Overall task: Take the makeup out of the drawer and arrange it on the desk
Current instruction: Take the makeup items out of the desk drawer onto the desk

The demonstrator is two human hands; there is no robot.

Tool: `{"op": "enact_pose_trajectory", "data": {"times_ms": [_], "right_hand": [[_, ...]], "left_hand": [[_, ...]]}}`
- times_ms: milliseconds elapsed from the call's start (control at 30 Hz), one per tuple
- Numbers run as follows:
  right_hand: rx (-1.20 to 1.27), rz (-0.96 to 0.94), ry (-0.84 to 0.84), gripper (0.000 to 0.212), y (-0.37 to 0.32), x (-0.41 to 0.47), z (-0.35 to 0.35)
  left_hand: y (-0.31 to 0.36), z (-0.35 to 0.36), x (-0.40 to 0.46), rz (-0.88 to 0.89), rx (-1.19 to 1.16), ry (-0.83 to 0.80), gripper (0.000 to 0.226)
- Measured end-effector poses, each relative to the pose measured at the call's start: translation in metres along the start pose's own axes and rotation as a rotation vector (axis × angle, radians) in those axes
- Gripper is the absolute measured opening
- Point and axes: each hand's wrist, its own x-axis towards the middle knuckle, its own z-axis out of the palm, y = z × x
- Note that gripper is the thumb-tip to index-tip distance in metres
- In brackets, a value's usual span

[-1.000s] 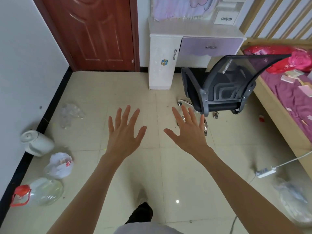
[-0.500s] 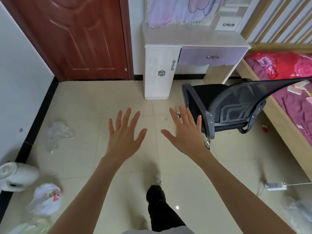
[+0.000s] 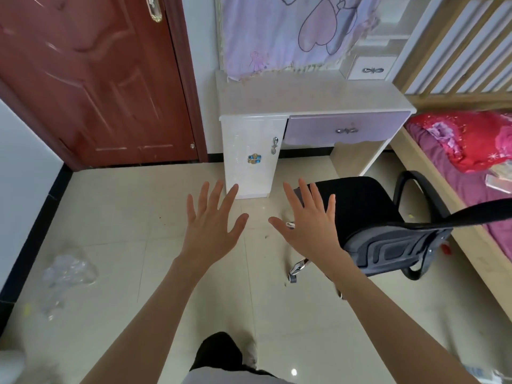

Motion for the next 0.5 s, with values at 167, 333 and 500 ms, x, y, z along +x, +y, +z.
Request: {"op": "enact_pose_trajectory", "data": {"times_ms": [167,333,500], "right_hand": [[0.009,0.058,-0.032,0.076,0.021,0.071,0.011],[-0.018,0.116,-0.044,0.076,0.039,0.159,0.028],[0.024,0.199,-0.051,0.075,0.047,0.257,0.034]], "left_hand": [[-0.001,0.021,0.08,0.053,-0.012,-0.028,0.064],[-0.017,0.045,0.173,0.097,-0.026,-0.072,0.063],[-0.036,0.053,0.282,0.181,-0.038,-0.096,0.062]]}}
